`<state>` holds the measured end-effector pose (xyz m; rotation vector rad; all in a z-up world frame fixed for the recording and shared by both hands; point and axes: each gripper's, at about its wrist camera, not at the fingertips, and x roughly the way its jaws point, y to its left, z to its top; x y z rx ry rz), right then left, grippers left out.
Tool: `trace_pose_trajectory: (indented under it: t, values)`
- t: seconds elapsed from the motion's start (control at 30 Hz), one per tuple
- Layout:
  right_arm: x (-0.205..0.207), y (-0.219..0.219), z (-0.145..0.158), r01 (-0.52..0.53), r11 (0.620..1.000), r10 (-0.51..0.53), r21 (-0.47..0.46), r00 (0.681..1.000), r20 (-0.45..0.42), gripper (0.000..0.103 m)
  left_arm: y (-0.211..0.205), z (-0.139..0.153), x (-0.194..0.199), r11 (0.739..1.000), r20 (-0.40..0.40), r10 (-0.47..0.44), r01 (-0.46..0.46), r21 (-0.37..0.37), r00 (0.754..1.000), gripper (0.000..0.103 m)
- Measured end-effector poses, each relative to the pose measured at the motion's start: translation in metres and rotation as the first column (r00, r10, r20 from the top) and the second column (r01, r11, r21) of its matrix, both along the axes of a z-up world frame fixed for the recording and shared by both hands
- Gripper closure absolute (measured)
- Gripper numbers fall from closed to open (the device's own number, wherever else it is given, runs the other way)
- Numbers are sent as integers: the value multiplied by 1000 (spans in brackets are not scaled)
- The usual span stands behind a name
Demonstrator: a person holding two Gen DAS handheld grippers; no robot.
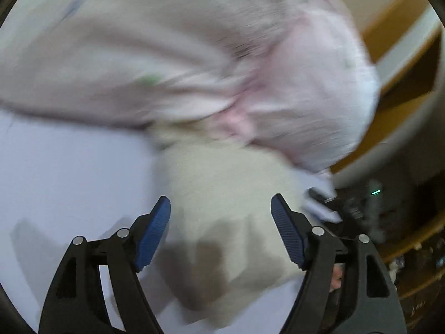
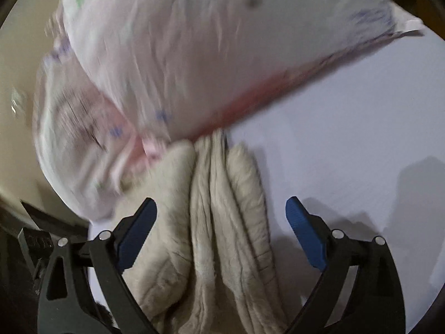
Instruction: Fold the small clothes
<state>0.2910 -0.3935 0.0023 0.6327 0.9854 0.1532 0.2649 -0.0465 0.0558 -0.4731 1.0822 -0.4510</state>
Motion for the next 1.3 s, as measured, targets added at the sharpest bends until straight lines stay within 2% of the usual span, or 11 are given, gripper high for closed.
trace_pose_trajectory:
  t: [0.23,0.37,0.4,0.47,0.57,0.73,0.9,1.1,1.13,1.2,1.3]
  values:
    - [-3,28,-3,-62,994,64,-90,998,13,10,-18,-34,3,999,-89,-38,34,-42,995,22]
    - [-5,35,-3,-124,992,125,-32,991,41,55,-48,-45,2,994,-79,-97,92,-65,992,22]
    - [-8,33,-2,-120,993,119,14,991,57,60,-49,-42,-5,993,-48,-115,114,-24,992,35]
    - [-14,29,1,-125,988,117,93,989,88,64,-43,-28,-17,986,10,-167,167,15,986,52]
    - [-27,52,9,-223,960,197,171,968,158,66,-11,-8,-32,979,59,-203,202,12,977,57]
    - [-30,100,1,-246,969,247,-29,967,62,44,40,5,-54,962,116,-200,172,212,973,48]
    - [-52,88,45,-140,989,147,-43,957,249,41,67,28,-86,959,256,-142,69,274,956,45]
    - [-22,134,12,-225,957,239,-182,970,54,60,41,57,-102,950,373,-223,116,289,900,39]
    - [-21,135,9,-224,959,238,-172,969,66,60,34,55,-99,951,366,-222,119,284,904,39]
    - [-22,133,9,-250,960,263,-128,960,96,85,30,49,-95,952,339,-227,136,272,913,39]
    - [-32,126,27,-237,966,255,-107,944,210,90,15,35,-94,942,319,-246,148,301,915,39]
